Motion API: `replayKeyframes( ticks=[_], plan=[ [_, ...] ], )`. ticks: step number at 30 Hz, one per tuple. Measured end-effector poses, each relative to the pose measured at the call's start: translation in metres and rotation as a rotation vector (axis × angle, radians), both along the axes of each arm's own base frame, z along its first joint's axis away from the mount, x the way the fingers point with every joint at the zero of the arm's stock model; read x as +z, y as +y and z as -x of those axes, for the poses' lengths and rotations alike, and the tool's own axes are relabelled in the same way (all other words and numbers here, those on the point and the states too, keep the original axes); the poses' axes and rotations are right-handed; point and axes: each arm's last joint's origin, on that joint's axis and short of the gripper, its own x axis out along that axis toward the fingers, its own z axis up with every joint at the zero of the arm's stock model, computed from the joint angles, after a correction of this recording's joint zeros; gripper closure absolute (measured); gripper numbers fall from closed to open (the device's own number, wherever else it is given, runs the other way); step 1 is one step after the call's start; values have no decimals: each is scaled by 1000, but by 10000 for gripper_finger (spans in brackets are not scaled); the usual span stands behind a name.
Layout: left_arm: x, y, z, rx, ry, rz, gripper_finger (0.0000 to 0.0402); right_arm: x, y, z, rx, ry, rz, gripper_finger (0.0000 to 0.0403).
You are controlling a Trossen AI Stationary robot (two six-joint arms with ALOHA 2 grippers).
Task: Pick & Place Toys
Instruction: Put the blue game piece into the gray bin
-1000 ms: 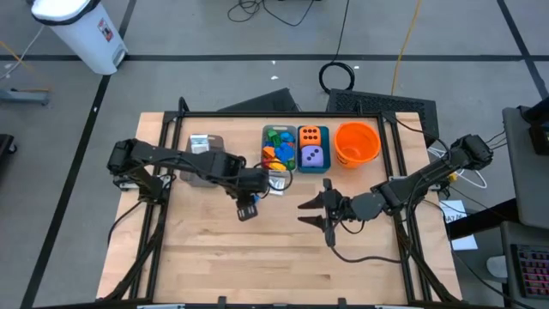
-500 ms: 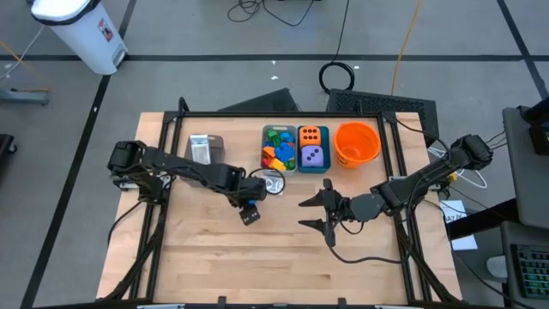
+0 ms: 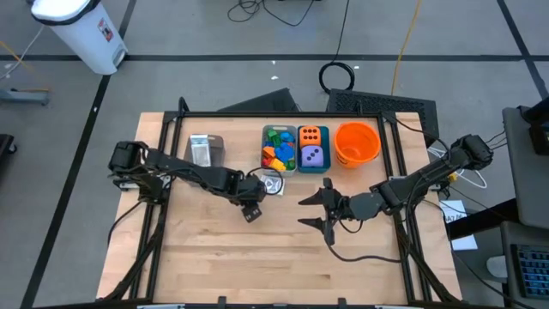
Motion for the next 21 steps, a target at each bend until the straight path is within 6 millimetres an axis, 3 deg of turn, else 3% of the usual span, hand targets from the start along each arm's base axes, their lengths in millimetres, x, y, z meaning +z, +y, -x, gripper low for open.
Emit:
replayKeyframes(
  ticks=[17, 21],
  plan=[
    [-32, 5, 2, -19, 115, 22, 147, 0, -9, -4, -40, 0, -18, 165],
    [-32, 6, 2, -31, 114, 5, 178, 0, -12, -5, -55, 0, -28, 165]
  ],
)
